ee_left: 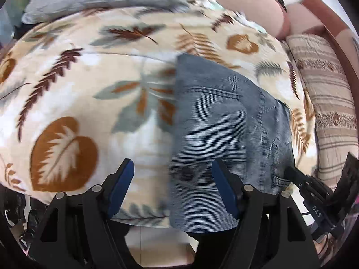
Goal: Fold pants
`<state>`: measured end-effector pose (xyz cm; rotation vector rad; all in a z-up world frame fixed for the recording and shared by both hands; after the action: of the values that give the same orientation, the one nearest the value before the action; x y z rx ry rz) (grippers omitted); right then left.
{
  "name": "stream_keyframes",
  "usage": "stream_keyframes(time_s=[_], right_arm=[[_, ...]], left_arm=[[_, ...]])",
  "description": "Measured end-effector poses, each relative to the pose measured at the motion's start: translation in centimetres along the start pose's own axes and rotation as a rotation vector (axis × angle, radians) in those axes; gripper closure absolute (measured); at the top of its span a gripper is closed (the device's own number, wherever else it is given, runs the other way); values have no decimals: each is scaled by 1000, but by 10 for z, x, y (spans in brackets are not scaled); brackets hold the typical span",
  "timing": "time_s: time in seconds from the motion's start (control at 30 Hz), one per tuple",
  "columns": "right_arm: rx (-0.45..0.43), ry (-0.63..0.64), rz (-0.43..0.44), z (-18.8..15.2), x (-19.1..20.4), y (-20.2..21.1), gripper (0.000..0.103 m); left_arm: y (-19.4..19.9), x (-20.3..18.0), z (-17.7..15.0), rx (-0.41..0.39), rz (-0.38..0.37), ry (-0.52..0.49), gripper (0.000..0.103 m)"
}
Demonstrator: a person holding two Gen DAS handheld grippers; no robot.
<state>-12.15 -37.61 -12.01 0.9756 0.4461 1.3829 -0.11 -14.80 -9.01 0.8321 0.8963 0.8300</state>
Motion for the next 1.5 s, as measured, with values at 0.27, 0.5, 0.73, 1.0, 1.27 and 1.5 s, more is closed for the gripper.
stream_keyframes(time_s=[0.27, 0.5, 0.73, 1.0, 1.27, 1.5], right_arm=[[-54, -71, 33, 9, -2, 4, 98], [90, -24, -120, -10, -30, -33, 96], [-46, -290, 127, 23, -65, 0, 21], [85, -358, 429, 31, -45, -57, 20], [139, -277, 469, 31, -38, -76, 20], [148, -107, 241, 28, -2, -66, 36]], left_arm=[[-29, -9, -20, 147, -151, 43, 45], [-34, -20, -18, 111, -73, -63, 36], [-19, 5, 22, 95, -168, -9, 34], [-65, -6, 25, 263, -360, 105, 33], [-86, -11, 28, 288, -426, 168, 19], [-69, -37, 26, 216, -371, 58, 61]])
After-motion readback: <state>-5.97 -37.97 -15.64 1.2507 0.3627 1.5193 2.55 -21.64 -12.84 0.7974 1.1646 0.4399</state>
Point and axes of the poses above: each gripper's, at about its wrist camera, not at the fingertips, and y roughly against the way its jaws point, x to its left, z to its top, the point moved 7 cm from there along -y, roughly the way its jaws point, and after that the axes turned 8 degrees about -z, right-handed, at the moved point
